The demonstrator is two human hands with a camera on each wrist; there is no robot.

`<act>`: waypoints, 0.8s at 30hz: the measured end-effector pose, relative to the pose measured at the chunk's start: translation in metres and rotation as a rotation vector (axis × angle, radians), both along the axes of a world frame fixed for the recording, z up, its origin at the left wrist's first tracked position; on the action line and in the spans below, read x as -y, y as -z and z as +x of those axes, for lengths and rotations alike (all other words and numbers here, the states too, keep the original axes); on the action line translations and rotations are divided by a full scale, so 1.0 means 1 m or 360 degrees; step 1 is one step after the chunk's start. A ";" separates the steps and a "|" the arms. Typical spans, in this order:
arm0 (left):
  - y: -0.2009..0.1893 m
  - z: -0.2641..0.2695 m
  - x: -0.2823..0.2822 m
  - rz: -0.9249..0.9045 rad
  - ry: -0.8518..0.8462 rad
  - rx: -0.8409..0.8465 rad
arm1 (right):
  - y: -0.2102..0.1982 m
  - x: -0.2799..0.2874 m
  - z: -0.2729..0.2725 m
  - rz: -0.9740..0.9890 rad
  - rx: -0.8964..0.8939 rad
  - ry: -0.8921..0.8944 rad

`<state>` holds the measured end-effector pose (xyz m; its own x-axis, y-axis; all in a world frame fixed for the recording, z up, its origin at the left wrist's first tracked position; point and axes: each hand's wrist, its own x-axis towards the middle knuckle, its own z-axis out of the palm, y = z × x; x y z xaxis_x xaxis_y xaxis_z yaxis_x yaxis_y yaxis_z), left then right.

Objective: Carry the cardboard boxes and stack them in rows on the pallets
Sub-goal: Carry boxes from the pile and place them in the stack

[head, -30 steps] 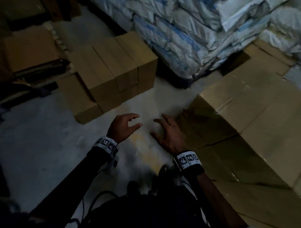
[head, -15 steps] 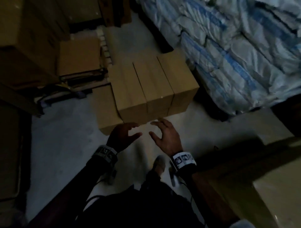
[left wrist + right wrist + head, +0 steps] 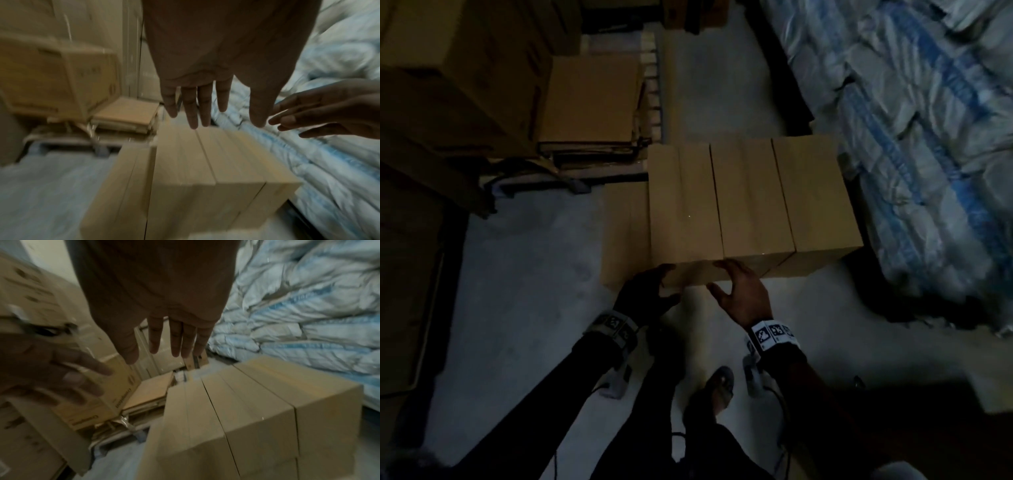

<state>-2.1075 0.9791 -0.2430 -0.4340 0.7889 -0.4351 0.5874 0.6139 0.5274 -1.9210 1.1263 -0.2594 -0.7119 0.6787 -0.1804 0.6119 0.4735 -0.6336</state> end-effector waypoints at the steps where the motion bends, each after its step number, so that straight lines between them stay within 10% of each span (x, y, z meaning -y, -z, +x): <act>1: 0.015 -0.011 -0.005 -0.0036 0.0009 0.0042 | 0.008 -0.009 -0.013 -0.0036 0.0066 0.0010; 11: 0.169 -0.096 -0.064 -0.0378 0.0007 0.0242 | 0.147 -0.069 -0.111 -0.0460 0.0723 0.0303; 24: 0.331 -0.111 -0.105 -0.0463 -0.0543 0.0269 | 0.296 -0.094 -0.123 -0.0182 0.0489 0.0712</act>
<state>-2.2185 1.0841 -0.5738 -0.5510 0.4487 -0.7036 0.2476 0.8931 0.3757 -2.0436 1.2202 -0.5558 -0.2619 0.8666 -0.4248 0.9024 0.0637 -0.4262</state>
